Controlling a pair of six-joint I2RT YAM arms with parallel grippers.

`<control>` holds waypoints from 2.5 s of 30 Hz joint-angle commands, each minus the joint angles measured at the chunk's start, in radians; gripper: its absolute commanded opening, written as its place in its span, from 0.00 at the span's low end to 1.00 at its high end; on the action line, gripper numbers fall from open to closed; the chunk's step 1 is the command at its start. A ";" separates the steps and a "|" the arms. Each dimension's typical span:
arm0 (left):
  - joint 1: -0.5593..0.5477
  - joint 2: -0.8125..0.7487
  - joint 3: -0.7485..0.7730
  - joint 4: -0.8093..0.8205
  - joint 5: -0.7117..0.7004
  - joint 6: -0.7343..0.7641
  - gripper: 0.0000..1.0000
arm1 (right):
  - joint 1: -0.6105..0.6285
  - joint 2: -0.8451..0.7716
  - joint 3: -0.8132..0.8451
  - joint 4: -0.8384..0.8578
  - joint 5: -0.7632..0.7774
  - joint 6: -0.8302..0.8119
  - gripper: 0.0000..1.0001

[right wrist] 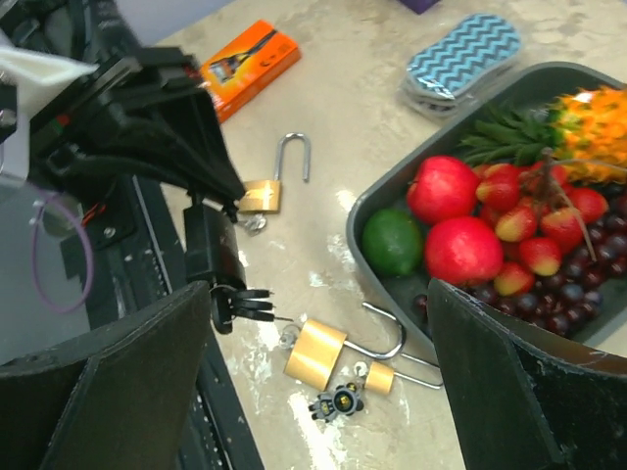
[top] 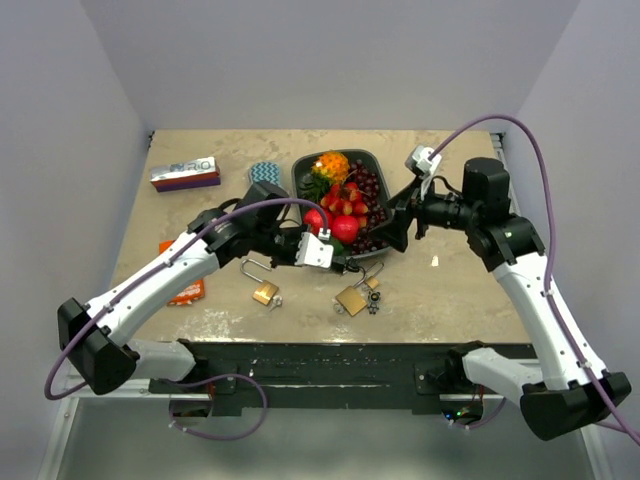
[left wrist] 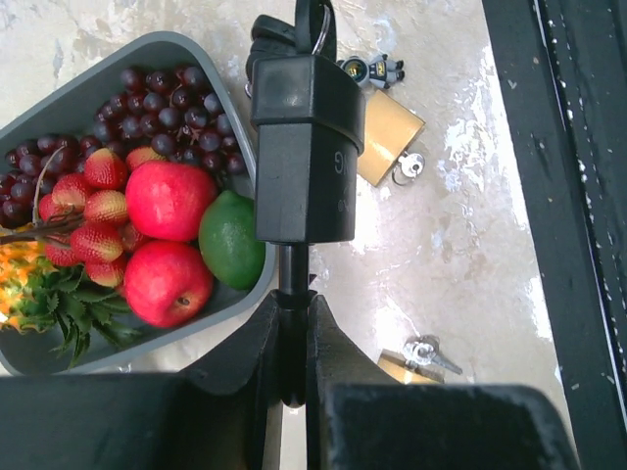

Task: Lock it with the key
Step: Pick up the lock from the center of the board, then lock the lock.

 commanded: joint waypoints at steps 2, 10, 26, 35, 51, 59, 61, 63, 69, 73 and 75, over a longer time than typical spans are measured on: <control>-0.001 -0.010 0.106 -0.014 0.027 0.040 0.00 | 0.000 -0.020 -0.045 0.005 -0.196 -0.103 0.94; -0.003 0.027 0.165 -0.017 0.111 -0.049 0.00 | 0.100 -0.037 -0.152 0.093 -0.202 -0.147 0.96; -0.001 0.053 0.192 0.037 0.147 -0.141 0.00 | 0.259 0.033 -0.169 0.173 -0.136 -0.270 0.75; 0.031 0.030 0.163 0.017 0.131 -0.121 0.00 | 0.256 0.050 -0.056 -0.312 0.014 -0.575 0.33; 0.057 0.042 0.171 0.035 0.196 -0.114 0.00 | 0.256 -0.019 -0.109 -0.133 0.079 -0.428 0.93; 0.056 0.029 0.166 0.023 0.208 -0.098 0.00 | 0.256 -0.016 -0.126 -0.091 0.049 -0.416 0.44; 0.057 0.026 0.162 0.027 0.210 -0.103 0.00 | 0.258 -0.022 -0.134 -0.090 0.051 -0.437 0.35; 0.056 0.025 0.162 0.035 0.214 -0.109 0.00 | 0.256 -0.020 -0.140 -0.070 0.040 -0.443 0.23; 0.045 0.035 0.162 0.064 0.236 -0.149 0.00 | 0.259 0.018 -0.128 -0.010 0.003 -0.393 0.00; 0.013 0.038 0.159 0.102 0.237 -0.176 0.00 | 0.266 0.043 -0.122 0.028 -0.018 -0.388 0.00; 0.004 0.038 0.157 0.113 0.243 -0.198 0.00 | 0.272 0.049 -0.117 0.039 -0.023 -0.396 0.00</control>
